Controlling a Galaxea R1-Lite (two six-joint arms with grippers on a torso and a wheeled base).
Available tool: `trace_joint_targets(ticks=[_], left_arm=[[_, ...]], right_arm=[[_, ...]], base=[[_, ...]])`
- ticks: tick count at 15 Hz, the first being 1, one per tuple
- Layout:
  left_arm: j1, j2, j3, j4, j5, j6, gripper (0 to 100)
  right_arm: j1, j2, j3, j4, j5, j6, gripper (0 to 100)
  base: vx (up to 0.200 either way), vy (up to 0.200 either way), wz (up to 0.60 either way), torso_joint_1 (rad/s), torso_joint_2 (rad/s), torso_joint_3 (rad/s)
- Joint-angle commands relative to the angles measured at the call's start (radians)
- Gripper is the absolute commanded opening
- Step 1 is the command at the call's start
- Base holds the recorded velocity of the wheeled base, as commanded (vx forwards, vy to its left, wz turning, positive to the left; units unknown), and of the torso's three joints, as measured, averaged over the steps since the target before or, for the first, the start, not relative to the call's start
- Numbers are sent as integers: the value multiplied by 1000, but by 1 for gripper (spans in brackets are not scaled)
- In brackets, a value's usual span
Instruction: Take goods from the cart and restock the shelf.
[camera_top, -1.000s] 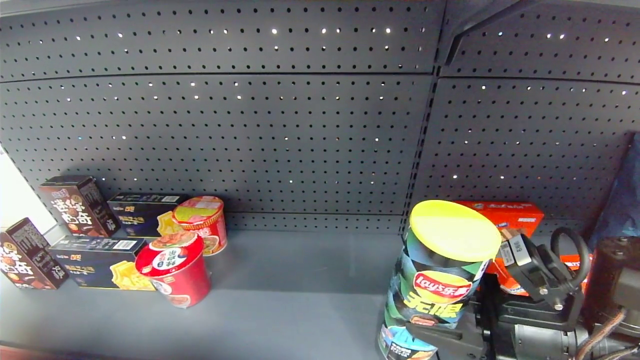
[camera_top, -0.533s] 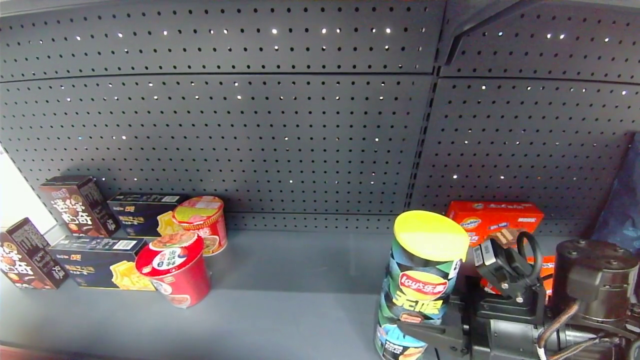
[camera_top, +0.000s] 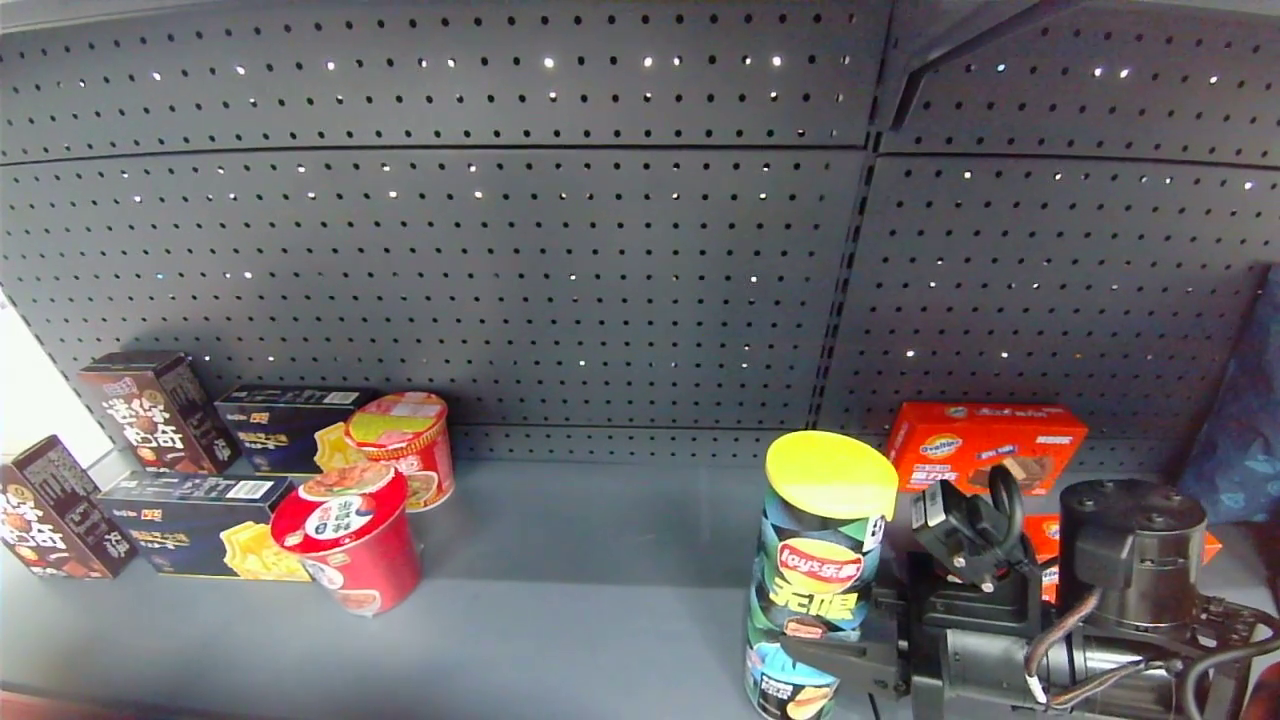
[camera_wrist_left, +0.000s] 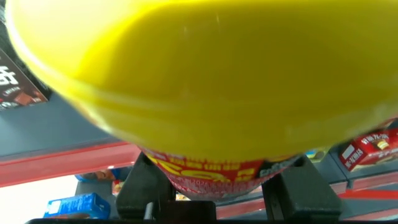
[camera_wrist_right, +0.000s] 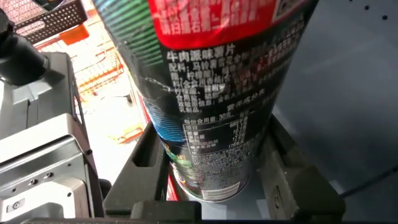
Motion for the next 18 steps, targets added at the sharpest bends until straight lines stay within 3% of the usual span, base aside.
trace_joint_targets(ticks=[1,8,9,14,18], left_arm=[[1,-6,18,-1,1,-6,0],[0,-22,21,-1,1,-9,0],[0,-22,21,-1,1,-12,0],[0,-22,21,-1,1,-12,0],[0,-22,14,-2,1,-12,0]], right_arm=[[3,28,-6,-1,12,-1,0],[9,81,-26,-21,24,-4,0],[9,83,-23,-21,33,-6,100],[2,26,14,-18,23,-9,100],[0,-91,121,-15,23,-9,100]], base=[[0,0,0,0,0,0],[0,0,0,0,0,0],[0,0,0,0,0,0],[0,0,0,0,0,0],[0,0,0,0,0,0]])
